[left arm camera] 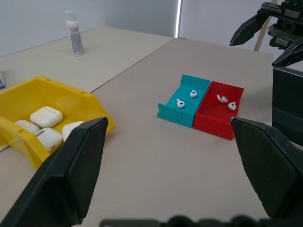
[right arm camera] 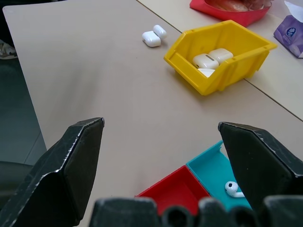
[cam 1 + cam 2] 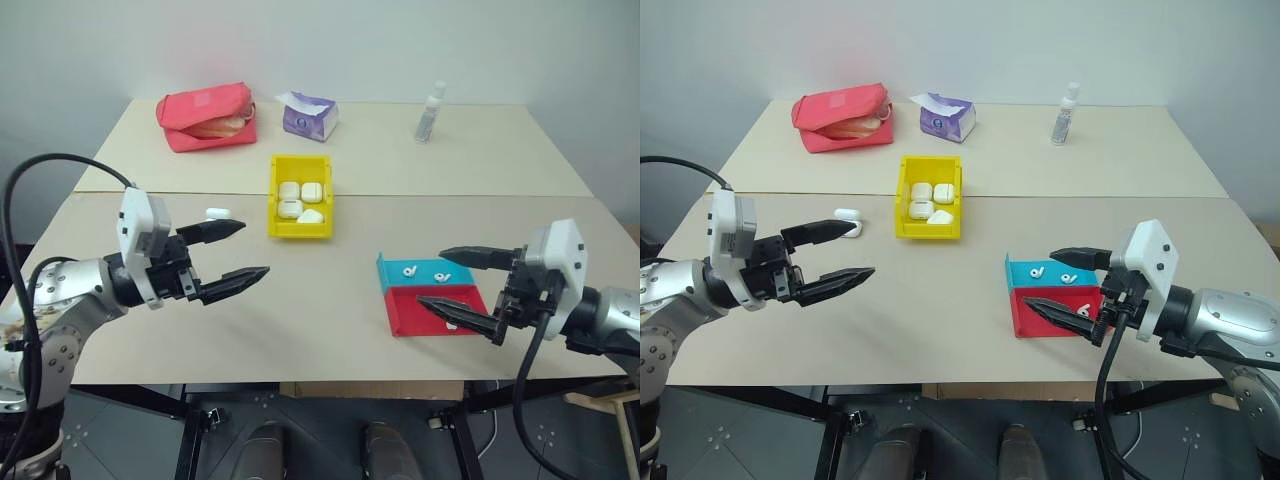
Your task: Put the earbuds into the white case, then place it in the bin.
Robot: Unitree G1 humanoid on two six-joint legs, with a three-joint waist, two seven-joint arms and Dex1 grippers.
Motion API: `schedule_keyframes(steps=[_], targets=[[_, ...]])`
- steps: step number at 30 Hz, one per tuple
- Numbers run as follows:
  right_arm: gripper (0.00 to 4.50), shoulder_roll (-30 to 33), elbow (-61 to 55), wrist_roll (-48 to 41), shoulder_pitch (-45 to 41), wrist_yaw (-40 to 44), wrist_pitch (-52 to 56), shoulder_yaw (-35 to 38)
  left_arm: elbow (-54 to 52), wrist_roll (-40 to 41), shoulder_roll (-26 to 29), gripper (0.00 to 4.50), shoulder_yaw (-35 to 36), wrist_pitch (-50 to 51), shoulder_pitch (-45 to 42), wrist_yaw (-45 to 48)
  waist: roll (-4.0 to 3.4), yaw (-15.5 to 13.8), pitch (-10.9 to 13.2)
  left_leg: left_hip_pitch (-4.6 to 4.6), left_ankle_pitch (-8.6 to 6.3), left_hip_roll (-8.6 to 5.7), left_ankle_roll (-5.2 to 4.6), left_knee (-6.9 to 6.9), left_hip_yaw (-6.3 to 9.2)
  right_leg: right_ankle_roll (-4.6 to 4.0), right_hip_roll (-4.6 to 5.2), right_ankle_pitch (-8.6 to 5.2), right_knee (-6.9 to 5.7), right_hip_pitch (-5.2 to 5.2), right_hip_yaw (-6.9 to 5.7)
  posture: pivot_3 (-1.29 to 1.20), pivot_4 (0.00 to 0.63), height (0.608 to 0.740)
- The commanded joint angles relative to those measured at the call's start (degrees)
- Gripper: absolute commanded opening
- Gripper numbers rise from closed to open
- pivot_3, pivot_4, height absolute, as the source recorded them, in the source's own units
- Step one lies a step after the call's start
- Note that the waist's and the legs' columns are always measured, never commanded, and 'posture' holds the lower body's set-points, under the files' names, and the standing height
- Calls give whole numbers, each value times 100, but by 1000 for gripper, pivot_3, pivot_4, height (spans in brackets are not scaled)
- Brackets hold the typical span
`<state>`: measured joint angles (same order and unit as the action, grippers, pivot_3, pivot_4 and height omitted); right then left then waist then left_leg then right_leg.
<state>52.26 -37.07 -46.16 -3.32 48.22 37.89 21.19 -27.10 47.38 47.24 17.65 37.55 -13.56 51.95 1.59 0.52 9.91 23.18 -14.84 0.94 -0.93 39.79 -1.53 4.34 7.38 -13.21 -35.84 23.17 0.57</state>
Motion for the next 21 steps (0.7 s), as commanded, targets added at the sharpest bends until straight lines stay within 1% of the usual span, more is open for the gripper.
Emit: schedule_keyframes(steps=[1, 3, 9, 11, 13, 15, 19, 21], targets=[[4472, 107, -51, 50, -89, -3, -60, 37, -117, 200, 93, 4500, 222, -90, 1, 161, 0, 0, 0, 0, 0, 0, 0, 0, 0, 0, 0, 0, 0, 0, 0, 0, 150, 740], [4472, 123, -17, 88, -93, 24, -79, 19, -112, 135, 210, 4500, 244, 138, -6, -55, 0, 1, 0, 0, 0, 0, 0, 0, 0, 0, 0, 0, 0, 0, 0, 0, 150, 740], [4472, 136, 4, 161, -64, 46, -94, -14, 76, 58, 268, 4500, 430, -34, -64, -14, 0, 1, 0, 0, 0, 0, 0, 0, 0, -1, 0, -1, 0, 1, 0, 0, 150, 740], [4472, 122, -3, 200, -38, 59, -121, -32, -37, -148, 270, 4500, 375, 22, -66, -336, 0, -2, 0, 0, 0, 0, 0, 0, -1, 0, 0, -1, 0, 0, 0, 0, 150, 740], [4472, 115, 40, 259, -96, 64, -122, -106, -153, -287, 422, 4500, 232, 357, -121, -719, 0, -4, 0, 1, 0, 0, 0, 0, 1, 0, 0, -1, 1, 0, 0, 0, 150, 740], [4472, 162, 123, 348, -221, 86, -123, -203, -398, -603, 590, 4500, 53, 500, -161, -1059, 2, 1, 1, 0, 0, 0, 0, 0, 2, 0, 0, -1, 0, 0, 0, 0, 150, 740], [4472, 235, 210, 338, -378, 151, -60, -265, -644, -945, 685, 4500, -93, 808, -311, -1706, 2, 0, 1, 1, 0, 0, 0, -1, 3, 0, 0, -1, 1, 1, 0, 0, 150, 740], [4472, 235, 163, 362, -384, 138, -67, -304, -356, -928, 1134, 4500, -442, 1679, -769, -1758, 3, -4, 1, 1, 0, 0, 0, -4, 5, 0, 0, -1, 2, 2, 0, 0, 150, 740]])
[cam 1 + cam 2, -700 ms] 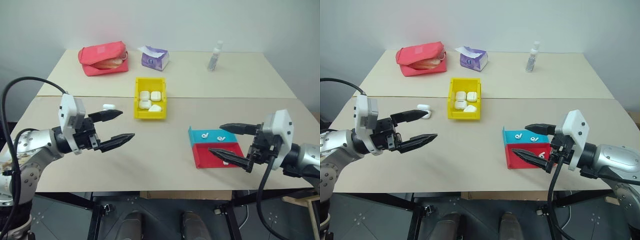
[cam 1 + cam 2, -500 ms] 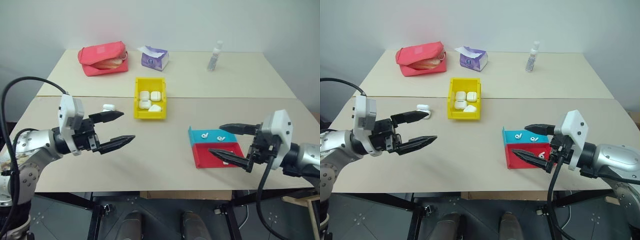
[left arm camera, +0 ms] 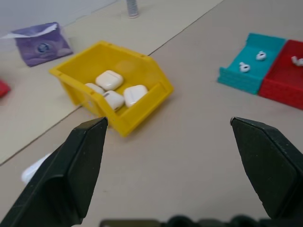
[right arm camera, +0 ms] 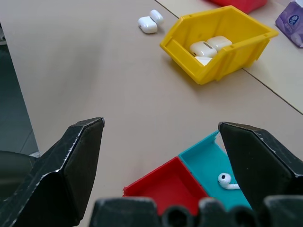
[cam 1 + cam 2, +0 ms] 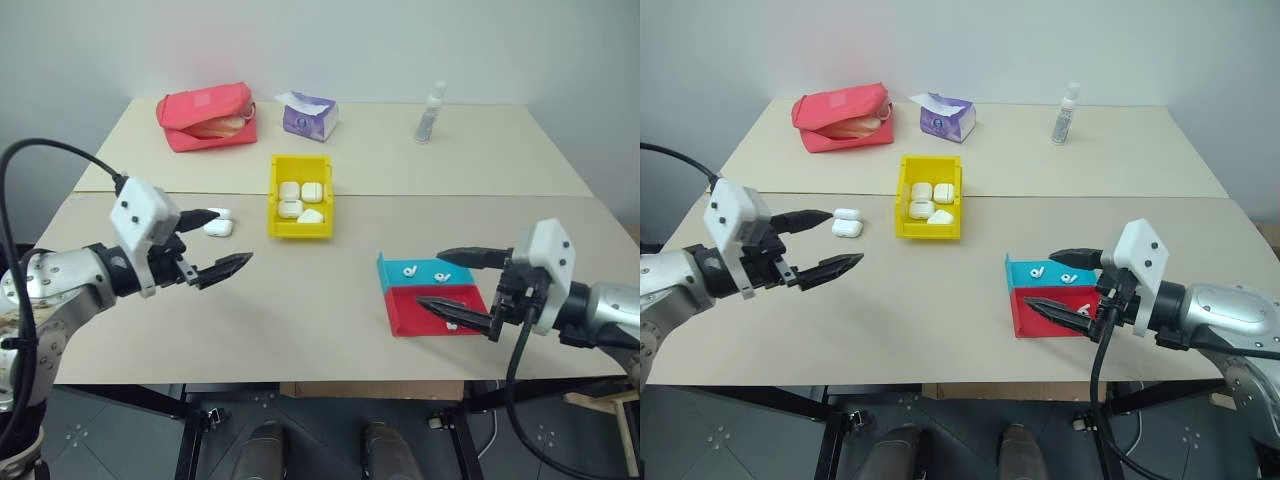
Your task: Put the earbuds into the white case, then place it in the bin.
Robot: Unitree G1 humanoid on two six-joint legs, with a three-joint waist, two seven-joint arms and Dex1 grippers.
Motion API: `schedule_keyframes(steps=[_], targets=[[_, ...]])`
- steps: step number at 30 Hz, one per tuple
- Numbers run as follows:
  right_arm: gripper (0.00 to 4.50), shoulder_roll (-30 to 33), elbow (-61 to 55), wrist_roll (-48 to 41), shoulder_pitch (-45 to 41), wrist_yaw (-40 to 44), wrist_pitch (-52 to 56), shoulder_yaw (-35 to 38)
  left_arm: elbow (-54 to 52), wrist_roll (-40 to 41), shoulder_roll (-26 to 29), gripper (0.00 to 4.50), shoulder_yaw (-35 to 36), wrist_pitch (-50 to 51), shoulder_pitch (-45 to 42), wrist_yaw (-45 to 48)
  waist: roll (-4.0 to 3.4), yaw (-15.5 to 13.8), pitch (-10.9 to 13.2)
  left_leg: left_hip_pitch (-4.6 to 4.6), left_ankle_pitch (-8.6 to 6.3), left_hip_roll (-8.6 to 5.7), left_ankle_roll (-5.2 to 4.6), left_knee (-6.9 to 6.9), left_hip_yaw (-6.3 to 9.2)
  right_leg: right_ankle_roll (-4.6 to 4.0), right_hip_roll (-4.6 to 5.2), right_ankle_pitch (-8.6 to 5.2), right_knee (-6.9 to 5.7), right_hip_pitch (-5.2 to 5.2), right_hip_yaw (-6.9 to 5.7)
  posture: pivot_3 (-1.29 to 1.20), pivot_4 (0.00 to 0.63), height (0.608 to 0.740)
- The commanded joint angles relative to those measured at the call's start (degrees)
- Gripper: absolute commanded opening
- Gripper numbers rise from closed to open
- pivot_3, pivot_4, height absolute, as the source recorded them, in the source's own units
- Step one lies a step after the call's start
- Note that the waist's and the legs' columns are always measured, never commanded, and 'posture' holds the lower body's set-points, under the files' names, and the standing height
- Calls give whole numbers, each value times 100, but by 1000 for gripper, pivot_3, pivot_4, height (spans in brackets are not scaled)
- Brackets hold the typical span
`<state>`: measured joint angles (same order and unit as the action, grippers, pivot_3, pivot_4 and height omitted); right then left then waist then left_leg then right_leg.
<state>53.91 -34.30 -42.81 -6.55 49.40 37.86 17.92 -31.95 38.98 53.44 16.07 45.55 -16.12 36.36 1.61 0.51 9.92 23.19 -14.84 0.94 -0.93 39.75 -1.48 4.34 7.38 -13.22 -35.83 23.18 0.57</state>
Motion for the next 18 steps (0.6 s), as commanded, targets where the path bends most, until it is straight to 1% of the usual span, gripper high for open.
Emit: schedule_keyframes(steps=[1, 2, 4, 5, 7, 8, 13, 15, 18], targets=[[4472, 63, -131, 26, -65, 7, -56, 8, 256, -86, 703, 4500, -464, 1257, -729, -210, 6, -15, 3, 2, 0, 0, 0, 1, -1, 0, 0, -1, -2, 1, -3, 0, 150, 740], [4472, 19, -150, 39, -68, -47, -57, -28, 565, -1, 756, 4500, -686, 2055, -1232, -353, 5, -17, 2, 3, 1, -2, 1, 2, -1, 0, -2, -1, -5, 1, -5, 0, 150, 740], [4472, -58, -175, 51, -73, -140, -62, -90, 1105, 41, 665, 4500, -1021, 3091, -2072, -549, 8, -38, 2, -4, 0, -5, 0, 4, -3, 5, -1, -3, -8, -4, 0, 0, 150, 740], [4472, -96, -189, 64, -72, -180, -69, -119, 1398, -43, 543, 4500, -1179, 3478, -2489, -667, 9, -44, 1, -1, 1, -5, 0, 4, -1, 5, -2, -2, -5, -4, -3, 0, 150, 740], [4472, -160, -221, 66, -77, -244, -73, -155, 2116, -308, 87, 4500, -1334, 4326, -3316, -988, 10, -63, 0, -2, 0, -7, 0, 3, 0, 7, -2, -3, -5, -4, -2, 0, 150, 740], [4472, -189, -231, 70, -71, -259, -83, -159, 2478, -412, -103, 4500, -1453, 4566, -3656, -1154, 11, -70, 1, 2, 0, -7, 0, 4, 0, 8, -2, -3, -4, -2, -3, 0, 150, 740], [4472, -277, -240, 121, -148, -357, -100, -230, 3869, -932, -704, 4500, -2099, 4677, -4670, -1365, 12, -46, 1, 16, 1, -8, 0, 3, -2, 8, -2, -3, -19, 6, -3, 0, 150, 740], [4472, -304, -251, 122, -188, -415, -97, -253, 4615, -1393, -1101, 4500, -2063, 4534, -5008, -1789, 13, -53, 1, 17, 1, -8, 0, 4, -2, 8, -2, -3, -18, 8, -4, 0, 150, 740], [4472, -339, -280, 99, -202, -482, -78, -262, 5609, -1875, -1501, 4500, -1975, 4186, -5396, -2193, 14, -42, 2, 13, 2, -9, 2, 6, -3, 8, -2, -3, -7, 7, -4, 0, 150, 740]])
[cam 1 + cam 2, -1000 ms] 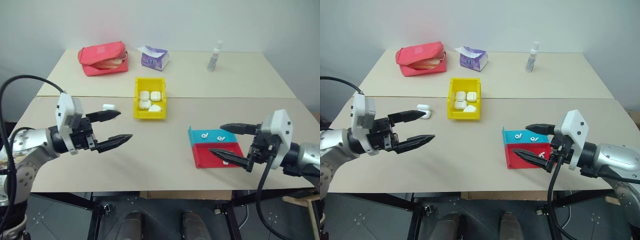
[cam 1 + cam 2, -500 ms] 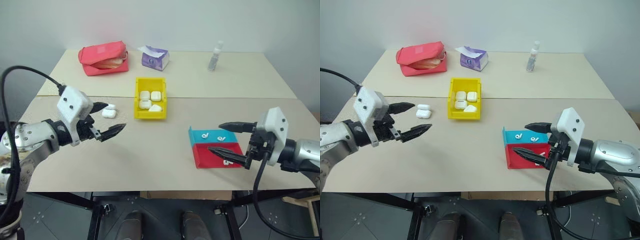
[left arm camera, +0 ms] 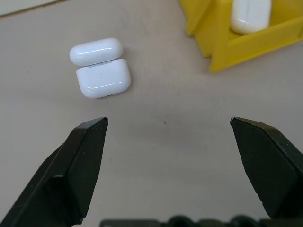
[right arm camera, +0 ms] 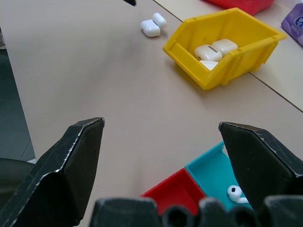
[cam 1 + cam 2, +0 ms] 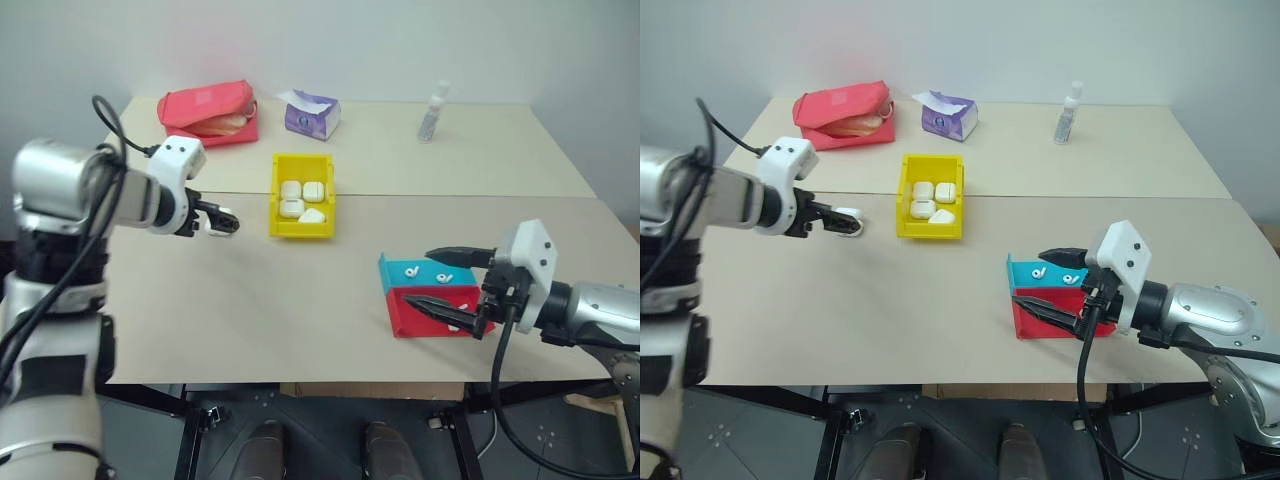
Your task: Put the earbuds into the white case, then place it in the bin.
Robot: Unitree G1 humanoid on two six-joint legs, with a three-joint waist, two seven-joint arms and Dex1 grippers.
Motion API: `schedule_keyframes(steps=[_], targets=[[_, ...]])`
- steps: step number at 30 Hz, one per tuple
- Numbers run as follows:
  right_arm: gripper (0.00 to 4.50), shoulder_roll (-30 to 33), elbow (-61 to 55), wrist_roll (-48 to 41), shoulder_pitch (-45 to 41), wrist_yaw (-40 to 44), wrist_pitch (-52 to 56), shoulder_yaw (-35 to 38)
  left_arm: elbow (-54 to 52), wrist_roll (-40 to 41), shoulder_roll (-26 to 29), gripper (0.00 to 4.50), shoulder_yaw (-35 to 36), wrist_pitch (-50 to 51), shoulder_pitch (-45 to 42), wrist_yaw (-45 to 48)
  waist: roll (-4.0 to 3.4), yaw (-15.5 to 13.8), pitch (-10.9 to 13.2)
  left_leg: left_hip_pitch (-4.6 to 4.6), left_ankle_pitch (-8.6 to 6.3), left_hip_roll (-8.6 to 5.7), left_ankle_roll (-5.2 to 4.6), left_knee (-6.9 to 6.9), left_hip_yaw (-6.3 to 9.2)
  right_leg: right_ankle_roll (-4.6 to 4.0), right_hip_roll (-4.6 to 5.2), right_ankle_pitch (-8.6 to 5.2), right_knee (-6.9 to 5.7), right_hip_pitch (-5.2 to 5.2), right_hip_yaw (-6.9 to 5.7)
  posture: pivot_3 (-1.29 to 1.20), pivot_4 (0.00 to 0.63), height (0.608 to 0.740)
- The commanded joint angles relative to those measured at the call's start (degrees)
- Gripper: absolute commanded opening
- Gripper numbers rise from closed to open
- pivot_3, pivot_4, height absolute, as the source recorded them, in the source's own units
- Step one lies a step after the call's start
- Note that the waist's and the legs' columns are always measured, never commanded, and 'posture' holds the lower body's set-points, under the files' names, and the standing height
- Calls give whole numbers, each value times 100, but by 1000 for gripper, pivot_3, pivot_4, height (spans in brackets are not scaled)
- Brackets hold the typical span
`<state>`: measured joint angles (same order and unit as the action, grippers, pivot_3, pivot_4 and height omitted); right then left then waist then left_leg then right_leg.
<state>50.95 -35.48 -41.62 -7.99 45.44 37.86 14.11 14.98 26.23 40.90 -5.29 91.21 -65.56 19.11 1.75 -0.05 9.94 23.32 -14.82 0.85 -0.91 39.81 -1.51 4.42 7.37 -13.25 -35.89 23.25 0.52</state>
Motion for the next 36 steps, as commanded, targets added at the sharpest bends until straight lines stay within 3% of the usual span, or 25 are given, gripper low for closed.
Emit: schedule_keyframes(steps=[1, 9, 17, 36], targets=[[4472, -46, -175, -16, -59, -101, -75, 104, 1252, -747, -380, 4500, 250, -536, -569, -622, 0, 5, 0, -3, 0, 0, 0, -1, -1, -1, 0, 0, -3, 0, 3, 0, 150, 740], [4472, 20, -201, -130, -56, -99, 13, 227, 2788, -1438, -1033, 4500, 521, -1857, -821, -1103, 2, -6, 1, 12, 0, 0, 0, 0, -2, 1, 0, 1, -12, 3, -2, 0, 150, 740], [4472, 39, -256, -247, -99, -173, 133, 364, 3429, -1714, -1415, 4500, 682, -3016, -596, -1047, 4, -19, 2, 13, 0, 0, 1, 2, -2, 1, 1, 1, -12, 3, -5, 0, 150, 740], [4472, 9, -462, -409, 33, -493, 211, 409, 4925, -2123, -1755, 4500, 792, -4058, -893, -912, 7, -70, 1, 12, 0, -1, 1, 7, -3, 3, 1, 3, -12, -1, -8, 0, 150, 740]])
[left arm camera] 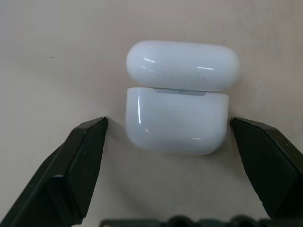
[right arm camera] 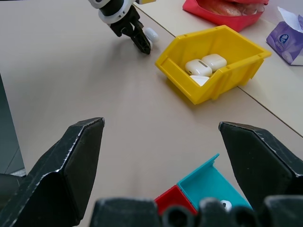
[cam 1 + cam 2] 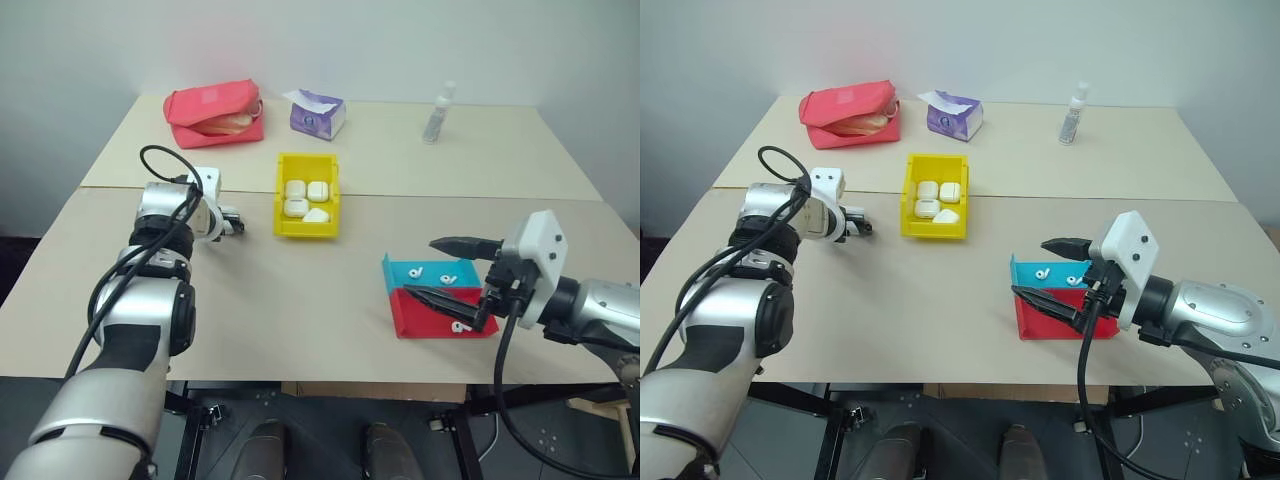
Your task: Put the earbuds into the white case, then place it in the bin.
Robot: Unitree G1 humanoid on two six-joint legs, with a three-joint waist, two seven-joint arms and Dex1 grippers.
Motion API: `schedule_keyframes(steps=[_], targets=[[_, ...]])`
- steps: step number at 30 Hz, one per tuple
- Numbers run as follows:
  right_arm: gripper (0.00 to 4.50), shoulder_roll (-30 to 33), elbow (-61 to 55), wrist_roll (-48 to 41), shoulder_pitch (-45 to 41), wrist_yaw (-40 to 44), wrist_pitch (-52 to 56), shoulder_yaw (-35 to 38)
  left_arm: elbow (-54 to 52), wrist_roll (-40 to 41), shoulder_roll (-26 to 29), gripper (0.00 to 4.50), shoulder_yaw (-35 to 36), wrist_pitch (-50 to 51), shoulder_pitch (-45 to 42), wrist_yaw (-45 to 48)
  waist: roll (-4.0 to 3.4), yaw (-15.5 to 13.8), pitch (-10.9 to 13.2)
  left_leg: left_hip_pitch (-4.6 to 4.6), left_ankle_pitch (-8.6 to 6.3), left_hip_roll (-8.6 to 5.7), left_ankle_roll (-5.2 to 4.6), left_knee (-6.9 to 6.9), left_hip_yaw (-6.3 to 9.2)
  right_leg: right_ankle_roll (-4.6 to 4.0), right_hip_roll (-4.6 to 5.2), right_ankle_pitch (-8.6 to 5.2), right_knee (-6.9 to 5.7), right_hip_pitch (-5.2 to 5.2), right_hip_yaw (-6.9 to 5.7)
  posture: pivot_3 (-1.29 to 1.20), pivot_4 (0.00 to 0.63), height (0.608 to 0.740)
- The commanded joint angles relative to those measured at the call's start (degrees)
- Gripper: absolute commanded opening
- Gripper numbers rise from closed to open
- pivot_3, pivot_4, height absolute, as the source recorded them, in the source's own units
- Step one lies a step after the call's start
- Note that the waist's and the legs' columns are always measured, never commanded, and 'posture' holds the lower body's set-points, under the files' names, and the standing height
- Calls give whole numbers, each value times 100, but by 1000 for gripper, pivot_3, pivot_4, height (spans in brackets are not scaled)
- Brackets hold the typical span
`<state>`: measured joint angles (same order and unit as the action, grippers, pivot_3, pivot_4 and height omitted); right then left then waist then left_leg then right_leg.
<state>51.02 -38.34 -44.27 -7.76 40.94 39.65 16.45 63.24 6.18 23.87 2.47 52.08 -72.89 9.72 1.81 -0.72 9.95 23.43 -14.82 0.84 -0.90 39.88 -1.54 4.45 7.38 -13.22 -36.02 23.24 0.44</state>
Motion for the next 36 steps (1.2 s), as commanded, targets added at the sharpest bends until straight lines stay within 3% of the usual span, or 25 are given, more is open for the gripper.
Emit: schedule_keyframes(steps=[1, 7, 10, 14, 21, 25, 29, 32, 36], targets=[[4472, 3, -184, -149, 17, -51, 33, 178, 112, -143, -57, 4500, -4, -211, -153, 64, 0, -2, 0, 0, 0, -1, 0, 1, 0, 1, 1, 0, 0, -1, -1, 0, 150, 740], [4472, 16, -210, -195, 44, -99, 33, 180, 118, -322, -113, 4500, -118, -533, -92, 255, 0, 5, 0, 5, 0, -1, -1, 0, 0, 2, 1, 1, -5, 0, -2, 0, 150, 740], [4500, 27, -217, -183, 41, -92, 10, 163, 150, -358, -137, 3969, -137, -533, -72, 321, 1, 3, 0, 7, 0, 0, -1, 0, 0, 2, 1, 2, -4, 0, -3, 0, 150, 740], [4500, 33, -222, -165, 37, -87, -12, 151, 209, -371, -115, 2848, -100, -554, -58, 350, 0, 9, 0, 5, 0, 0, -1, 0, 1, 2, 1, 1, -4, 0, -3, 0, 150, 740], [4500, 29, -240, -116, 84, -101, -28, 150, -155, -502, 76, 2836, -278, -404, 48, 854, 0, 13, 0, 4, 0, 0, -1, 0, 1, 2, 1, 1, -5, 0, -3, 0, 150, 740], [4500, 12, -299, -95, 210, -106, -57, 194, -2014, -362, 752, 2836, -534, -710, 953, 2122, 0, 90, 0, 7, 0, 2, -1, -5, -1, 2, 1, 1, -6, 5, 0, 0, 150, 740], [4500, -42, -366, -81, 339, -122, -107, 217, -3665, -142, 1393, 2836, -384, -855, 1782, 2800, 1, 135, 0, 16, 4, 7, 7, -5, 2, 0, 0, 2, -12, 20, 4, 0, 150, 740], [4500, -102, -415, -66, 414, -163, -143, 188, -4342, -53, 1783, 2836, -399, -711, 2089, 3182, 2, 102, 0, 18, 3, 7, 6, -2, 5, 0, 0, 2, -9, 19, 1, 0, 150, 740], [4500, -187, -474, -29, 497, -191, -187, 117, -5061, 147, 2318, 2836, -395, -1343, 2590, 4038, 2, 83, 0, 10, 2, 6, 4, -3, 4, 0, 1, 2, -9, 13, 3, 0, 150, 740]])
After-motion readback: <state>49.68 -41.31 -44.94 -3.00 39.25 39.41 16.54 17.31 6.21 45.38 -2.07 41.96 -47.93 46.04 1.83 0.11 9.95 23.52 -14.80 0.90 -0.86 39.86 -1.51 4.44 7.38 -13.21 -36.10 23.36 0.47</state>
